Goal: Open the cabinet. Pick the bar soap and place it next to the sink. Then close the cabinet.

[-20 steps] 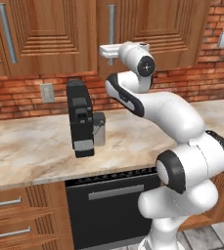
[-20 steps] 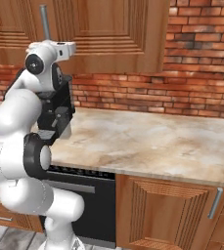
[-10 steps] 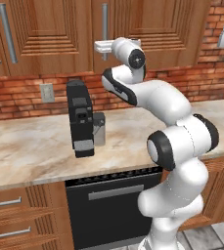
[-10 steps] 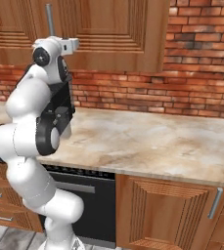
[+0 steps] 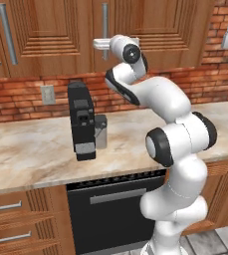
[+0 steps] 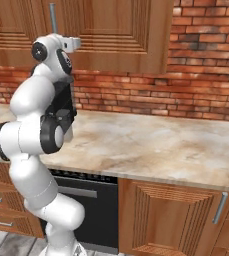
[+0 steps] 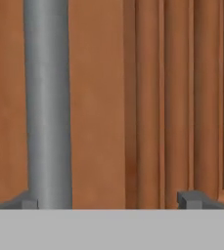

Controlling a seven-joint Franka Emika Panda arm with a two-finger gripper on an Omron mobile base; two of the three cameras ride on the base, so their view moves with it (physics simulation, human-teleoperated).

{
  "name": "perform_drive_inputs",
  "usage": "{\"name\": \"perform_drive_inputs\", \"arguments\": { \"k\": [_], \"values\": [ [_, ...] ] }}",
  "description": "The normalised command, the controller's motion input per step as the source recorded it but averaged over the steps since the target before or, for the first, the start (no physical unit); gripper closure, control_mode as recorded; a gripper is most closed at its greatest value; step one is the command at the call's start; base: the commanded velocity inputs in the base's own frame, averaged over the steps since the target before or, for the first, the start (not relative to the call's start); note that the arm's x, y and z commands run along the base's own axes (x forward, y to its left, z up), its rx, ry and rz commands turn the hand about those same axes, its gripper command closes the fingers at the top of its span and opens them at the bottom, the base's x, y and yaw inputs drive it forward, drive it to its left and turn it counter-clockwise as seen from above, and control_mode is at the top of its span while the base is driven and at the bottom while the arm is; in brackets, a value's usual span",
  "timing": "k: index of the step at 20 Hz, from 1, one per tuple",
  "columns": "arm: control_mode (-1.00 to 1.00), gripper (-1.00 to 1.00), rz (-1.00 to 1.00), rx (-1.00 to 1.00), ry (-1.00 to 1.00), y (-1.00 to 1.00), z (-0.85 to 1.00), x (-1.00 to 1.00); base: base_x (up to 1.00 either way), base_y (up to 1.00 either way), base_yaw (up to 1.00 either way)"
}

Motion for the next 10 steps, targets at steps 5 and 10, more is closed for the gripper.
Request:
{"name": "perform_drive_inputs", "arguments": {
  "k": [5,10],
  "values": [
    [-1.0,-1.0,-0.01,0.0,0.07,0.0,-0.01,0.63,0.0,0.0,0.0],
    [-1.0,-1.0,0.0,0.0,0.06,-0.03,0.0,0.18,0.0,0.0,0.0]
  ]
}}
